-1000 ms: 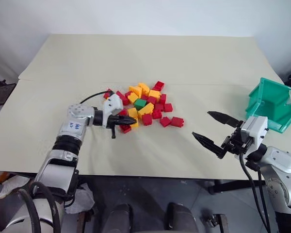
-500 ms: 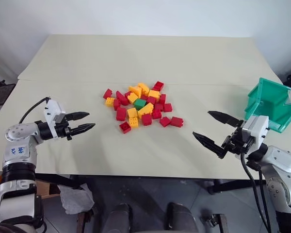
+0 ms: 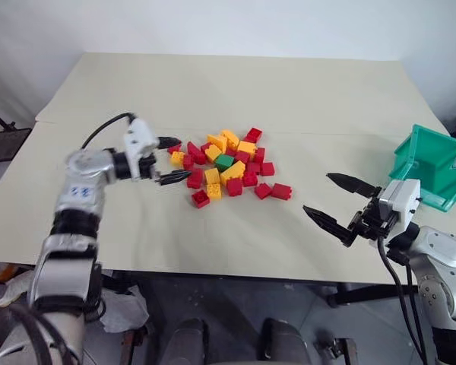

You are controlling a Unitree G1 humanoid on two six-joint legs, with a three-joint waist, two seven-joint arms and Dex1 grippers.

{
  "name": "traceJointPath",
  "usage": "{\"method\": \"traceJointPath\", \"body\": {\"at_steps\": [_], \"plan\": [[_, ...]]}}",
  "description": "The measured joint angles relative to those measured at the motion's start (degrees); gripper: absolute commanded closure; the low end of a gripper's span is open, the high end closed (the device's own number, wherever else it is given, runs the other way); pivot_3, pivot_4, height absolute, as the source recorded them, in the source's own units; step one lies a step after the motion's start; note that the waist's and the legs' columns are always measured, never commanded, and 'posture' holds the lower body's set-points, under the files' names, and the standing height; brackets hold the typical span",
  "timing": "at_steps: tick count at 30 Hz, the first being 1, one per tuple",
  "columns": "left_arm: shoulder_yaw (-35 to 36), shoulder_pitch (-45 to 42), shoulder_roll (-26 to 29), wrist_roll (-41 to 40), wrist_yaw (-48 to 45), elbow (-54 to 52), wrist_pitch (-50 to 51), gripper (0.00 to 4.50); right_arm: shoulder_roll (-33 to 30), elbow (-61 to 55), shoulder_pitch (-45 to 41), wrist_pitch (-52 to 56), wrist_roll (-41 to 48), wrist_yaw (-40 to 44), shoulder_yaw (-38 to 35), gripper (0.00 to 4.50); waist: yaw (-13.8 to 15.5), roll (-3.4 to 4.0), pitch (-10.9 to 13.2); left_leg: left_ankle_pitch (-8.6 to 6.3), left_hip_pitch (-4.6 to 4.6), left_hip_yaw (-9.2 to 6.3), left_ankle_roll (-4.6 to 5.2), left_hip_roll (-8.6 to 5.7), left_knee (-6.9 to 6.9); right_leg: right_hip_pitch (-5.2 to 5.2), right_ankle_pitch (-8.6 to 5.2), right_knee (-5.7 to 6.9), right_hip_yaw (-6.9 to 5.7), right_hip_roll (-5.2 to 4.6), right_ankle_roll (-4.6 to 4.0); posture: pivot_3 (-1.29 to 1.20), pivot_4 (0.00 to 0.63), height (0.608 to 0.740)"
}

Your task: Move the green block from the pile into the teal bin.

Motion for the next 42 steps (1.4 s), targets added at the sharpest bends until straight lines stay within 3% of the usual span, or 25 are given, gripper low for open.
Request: {"method": "traceJointPath", "body": {"at_steps": [5,12,17,34,37,42], "plan": [[-5.2,-9.6,-4.5,7.2,3.6,13.8,-5.5,0.05,0.0,-0.1,0.3,0.0,0.0,-0.4,-0.1,0.0,-0.4,-0.01,0.0,-0.06,0.0,0.04,0.02,0.01,-0.09,-0.04,0.0,-0.05,-0.01,0.0,0.01,0.0,0.15,0.74],[-10.6,-14.3,-7.7,15.8,8.9,23.2,-9.6,0.05,1.2,-2.8,3.5,0.0,0.0,-2.8,-0.3,0.0,-0.1,-0.04,0.0,-0.07,-0.03,0.05,0.04,0.01,-0.04,-0.04,0.01,-0.06,0.0,0.0,0.02,0.0,0.15,0.74],[-11.0,-15.7,-10.0,18.1,11.4,25.3,-9.8,1.22,1.5,-5.1,5.6,0.0,0.0,-4.7,-0.5,0.0,-0.1,-0.05,0.0,-0.09,-0.04,0.05,0.07,0.01,-0.03,-0.04,0.01,-0.07,0.0,-0.01,0.02,0.0,0.15,0.74],[-12.1,-18.6,-14.8,23.3,14.8,27.5,-2.3,1.22,2.2,-9.5,9.7,0.4,0.7,-8.7,-2.3,0.0,-0.1,-0.06,0.0,-0.11,-0.03,0.05,0.09,0.01,0.0,-0.04,0.01,-0.04,0.0,-0.01,0.03,0.0,0.15,0.74],[-11.4,-18.9,-15.1,23.1,14.4,27.1,0.5,1.75,2.3,-10.0,10.3,0.9,0.8,-9.3,-2.3,0.0,-0.1,-0.06,0.0,-0.11,-0.01,0.06,0.09,0.01,0.0,-0.04,0.01,-0.03,0.02,0.0,0.03,0.0,0.15,0.74],[-9.7,-19.0,-15.5,22.1,13.1,26.4,2.2,3.0,2.6,-11.4,10.5,1.1,0.9,-10.2,-2.4,0.0,-0.2,-0.09,0.0,-0.11,0.02,0.07,0.09,0.01,0.0,-0.03,0.01,-0.02,0.04,-0.01,0.03,0.0,0.15,0.74]]}}
